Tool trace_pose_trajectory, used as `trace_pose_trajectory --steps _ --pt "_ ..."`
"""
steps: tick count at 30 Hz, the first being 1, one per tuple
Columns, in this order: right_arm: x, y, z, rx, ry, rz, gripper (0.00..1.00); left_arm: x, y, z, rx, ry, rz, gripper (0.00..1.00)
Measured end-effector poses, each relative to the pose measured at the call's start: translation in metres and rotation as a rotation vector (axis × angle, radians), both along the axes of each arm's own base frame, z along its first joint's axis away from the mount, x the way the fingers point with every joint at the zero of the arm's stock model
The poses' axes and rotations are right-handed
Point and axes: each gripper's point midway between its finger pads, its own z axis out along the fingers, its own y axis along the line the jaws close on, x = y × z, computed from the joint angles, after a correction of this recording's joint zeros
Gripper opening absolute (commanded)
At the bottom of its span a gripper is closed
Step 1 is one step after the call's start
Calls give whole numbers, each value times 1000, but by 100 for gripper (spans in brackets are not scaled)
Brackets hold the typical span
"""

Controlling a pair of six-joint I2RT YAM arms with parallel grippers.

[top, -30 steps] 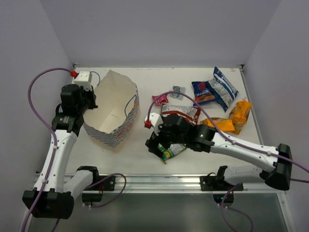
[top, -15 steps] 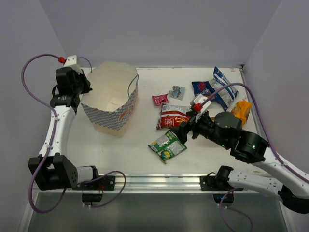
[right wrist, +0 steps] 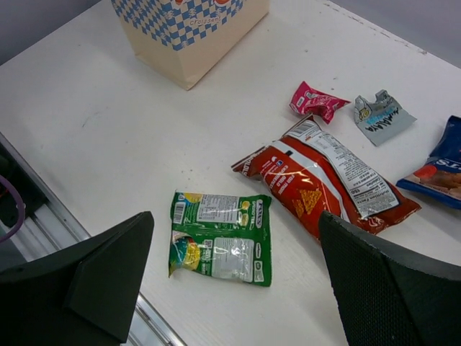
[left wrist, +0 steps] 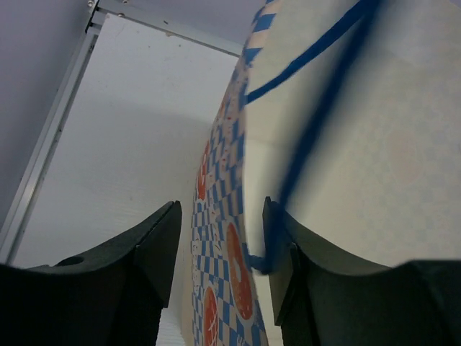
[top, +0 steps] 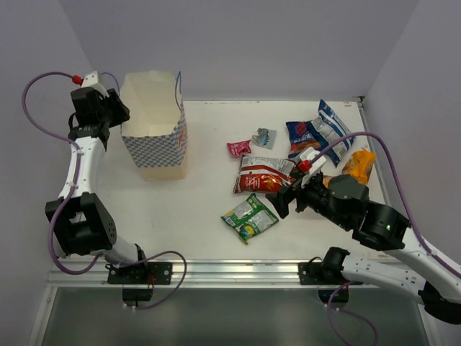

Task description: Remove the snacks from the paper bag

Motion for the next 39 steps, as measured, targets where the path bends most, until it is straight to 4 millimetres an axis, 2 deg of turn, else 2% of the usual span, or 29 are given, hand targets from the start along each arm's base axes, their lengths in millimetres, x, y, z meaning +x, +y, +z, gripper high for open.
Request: trace_pose_trajectory --steps 2,4,5,6,11,14,20,24,26,29,34,39 --pt "0 0 -1 -3 1 -1 99 0 0 0 3 3 -4 71" --pt "0 -1 -2 -7 3 -3 99 -1 1 3 18 0 -8 79" --pt "0 -1 -2 -9 4 -5 99 -3 1 5 23 1 -5 95" --pt "0 -2 -2 -11 4 -7 99 -5 2 7 32 2 -5 99" --pt "3 -6 1 -12 -5 -31 99 -29 0 31 56 -17 -1 100" --pt "5 -11 12 6 -19 -62 99 -51 -5 59 83 -62 -5 100" --pt "17 -37 38 73 -59 -225 99 -113 -20 124 138 -213 -8 100" --pt "20 -63 59 136 -98 -339 99 -166 -48 163 182 -356 -48 100" --pt "20 -75 70 171 -120 -384 99 -188 -66 173 198 -404 -97 100" --pt "19 -91 82 218 -151 -438 99 -217 -78 186 226 -463 -128 100" --pt "14 -112 98 303 -196 -486 99 -245 -82 185 245 -474 -131 100" --pt "7 -131 105 364 -243 -509 99 -263 -72 181 257 -456 -72 100"
